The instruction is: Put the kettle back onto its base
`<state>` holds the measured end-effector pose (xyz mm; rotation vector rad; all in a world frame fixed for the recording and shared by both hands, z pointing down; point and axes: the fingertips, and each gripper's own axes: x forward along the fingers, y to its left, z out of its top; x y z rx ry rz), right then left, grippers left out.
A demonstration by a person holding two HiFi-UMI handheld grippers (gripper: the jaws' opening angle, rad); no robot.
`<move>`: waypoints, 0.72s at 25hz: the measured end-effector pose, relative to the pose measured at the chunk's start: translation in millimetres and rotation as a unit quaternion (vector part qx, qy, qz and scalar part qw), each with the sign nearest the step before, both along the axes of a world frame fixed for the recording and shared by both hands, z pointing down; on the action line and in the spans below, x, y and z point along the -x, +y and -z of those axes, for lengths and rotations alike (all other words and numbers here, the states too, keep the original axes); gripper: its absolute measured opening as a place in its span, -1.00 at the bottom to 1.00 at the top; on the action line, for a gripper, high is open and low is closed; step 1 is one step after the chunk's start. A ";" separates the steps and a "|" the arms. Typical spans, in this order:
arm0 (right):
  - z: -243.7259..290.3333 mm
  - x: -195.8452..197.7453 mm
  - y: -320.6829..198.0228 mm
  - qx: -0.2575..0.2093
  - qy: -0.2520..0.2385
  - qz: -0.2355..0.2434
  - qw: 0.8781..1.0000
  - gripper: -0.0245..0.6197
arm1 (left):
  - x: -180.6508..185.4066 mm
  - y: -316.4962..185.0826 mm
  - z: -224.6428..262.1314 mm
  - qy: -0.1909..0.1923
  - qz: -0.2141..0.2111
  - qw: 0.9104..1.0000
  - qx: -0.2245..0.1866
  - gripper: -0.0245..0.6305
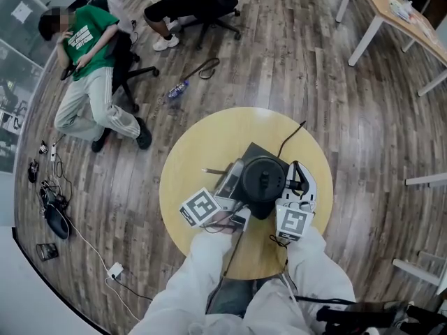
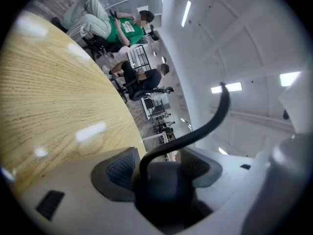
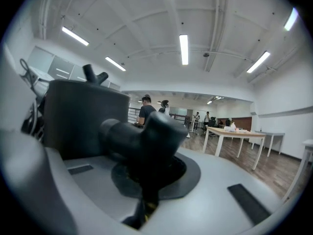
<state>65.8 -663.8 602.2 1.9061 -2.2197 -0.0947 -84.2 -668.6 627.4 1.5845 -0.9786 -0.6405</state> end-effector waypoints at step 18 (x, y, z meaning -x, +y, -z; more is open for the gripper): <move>-7.4 -1.9 19.2 0.030 -0.021 0.010 0.999 -0.71 | 20.0 42.8 -10.0 -0.053 0.019 0.998 -0.001 -0.05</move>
